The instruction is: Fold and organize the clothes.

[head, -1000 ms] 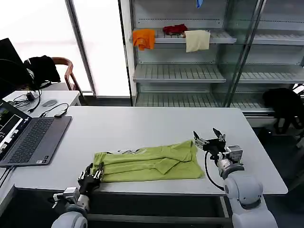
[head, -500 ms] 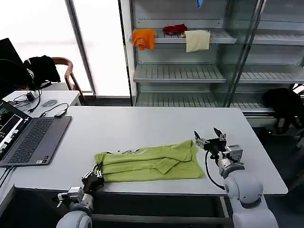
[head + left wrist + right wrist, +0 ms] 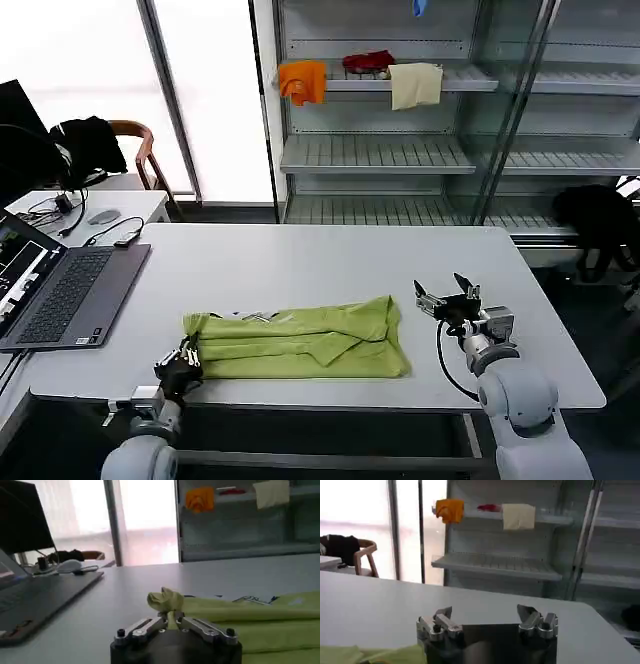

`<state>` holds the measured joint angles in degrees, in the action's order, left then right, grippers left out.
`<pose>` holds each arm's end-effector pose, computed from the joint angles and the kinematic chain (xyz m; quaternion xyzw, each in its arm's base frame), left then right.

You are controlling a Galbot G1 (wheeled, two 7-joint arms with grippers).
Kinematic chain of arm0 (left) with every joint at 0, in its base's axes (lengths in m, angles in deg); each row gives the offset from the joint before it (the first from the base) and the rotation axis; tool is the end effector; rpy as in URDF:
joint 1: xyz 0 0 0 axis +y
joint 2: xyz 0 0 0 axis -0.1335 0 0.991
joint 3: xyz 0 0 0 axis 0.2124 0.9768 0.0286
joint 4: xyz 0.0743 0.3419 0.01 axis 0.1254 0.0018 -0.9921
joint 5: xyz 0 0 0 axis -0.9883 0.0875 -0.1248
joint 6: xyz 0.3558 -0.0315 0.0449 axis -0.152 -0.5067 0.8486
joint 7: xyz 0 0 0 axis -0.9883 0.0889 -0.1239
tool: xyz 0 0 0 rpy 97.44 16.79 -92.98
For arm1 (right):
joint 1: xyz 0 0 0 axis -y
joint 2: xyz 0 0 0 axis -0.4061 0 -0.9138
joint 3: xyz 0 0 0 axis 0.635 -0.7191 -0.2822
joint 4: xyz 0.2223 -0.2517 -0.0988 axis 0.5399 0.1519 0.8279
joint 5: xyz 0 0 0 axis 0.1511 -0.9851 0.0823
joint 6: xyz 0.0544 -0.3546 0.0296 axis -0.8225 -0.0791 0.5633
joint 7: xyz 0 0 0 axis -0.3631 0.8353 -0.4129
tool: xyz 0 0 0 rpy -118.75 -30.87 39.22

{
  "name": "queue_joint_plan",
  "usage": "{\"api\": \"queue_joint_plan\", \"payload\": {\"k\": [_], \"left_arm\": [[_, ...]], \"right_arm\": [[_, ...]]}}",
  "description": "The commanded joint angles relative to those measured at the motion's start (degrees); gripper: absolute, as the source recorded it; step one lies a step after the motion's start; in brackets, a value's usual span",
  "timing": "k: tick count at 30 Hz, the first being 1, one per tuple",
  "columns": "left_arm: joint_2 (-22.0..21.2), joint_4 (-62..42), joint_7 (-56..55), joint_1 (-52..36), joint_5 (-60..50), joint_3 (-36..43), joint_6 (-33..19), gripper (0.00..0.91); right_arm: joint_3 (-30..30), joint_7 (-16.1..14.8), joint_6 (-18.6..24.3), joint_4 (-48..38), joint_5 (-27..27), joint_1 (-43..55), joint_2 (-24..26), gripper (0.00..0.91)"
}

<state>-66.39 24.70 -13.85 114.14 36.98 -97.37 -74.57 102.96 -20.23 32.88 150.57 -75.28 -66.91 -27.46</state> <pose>0.2619 0.0877 -0.3173 0.0312 -0.9912 -0.0496 0.1184 0.3308 -0.0703 -0.2089 0.0618 -0.9908 0.0481 0.1102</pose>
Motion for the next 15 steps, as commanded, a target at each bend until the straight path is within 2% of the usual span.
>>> {"api": "queue_joint_plan", "payload": {"k": [1,6,12,15], "left_arm": [[11.4,-1.8,7.0,-3.7,-5.5,-10.4,1.5,0.000],[20.7,-4.7,11.3,-6.6,-7.8,-13.8,2.0,0.000],[25.2,-5.0,12.7,-8.8,-9.6,-15.4,2.2,0.000],[25.6,-3.7,13.0,-9.2,-11.3,-15.2,2.1,0.000]], "right_arm": [[1.0,-0.1,0.6,-2.5,0.6,-0.3,1.8,0.907],[1.8,-0.4,1.2,-3.2,0.7,-1.0,2.5,0.907],[2.0,-0.3,1.5,-3.5,0.7,-1.5,2.7,0.907],[1.9,-0.3,1.5,-3.6,0.7,-1.7,2.6,0.907]]}}
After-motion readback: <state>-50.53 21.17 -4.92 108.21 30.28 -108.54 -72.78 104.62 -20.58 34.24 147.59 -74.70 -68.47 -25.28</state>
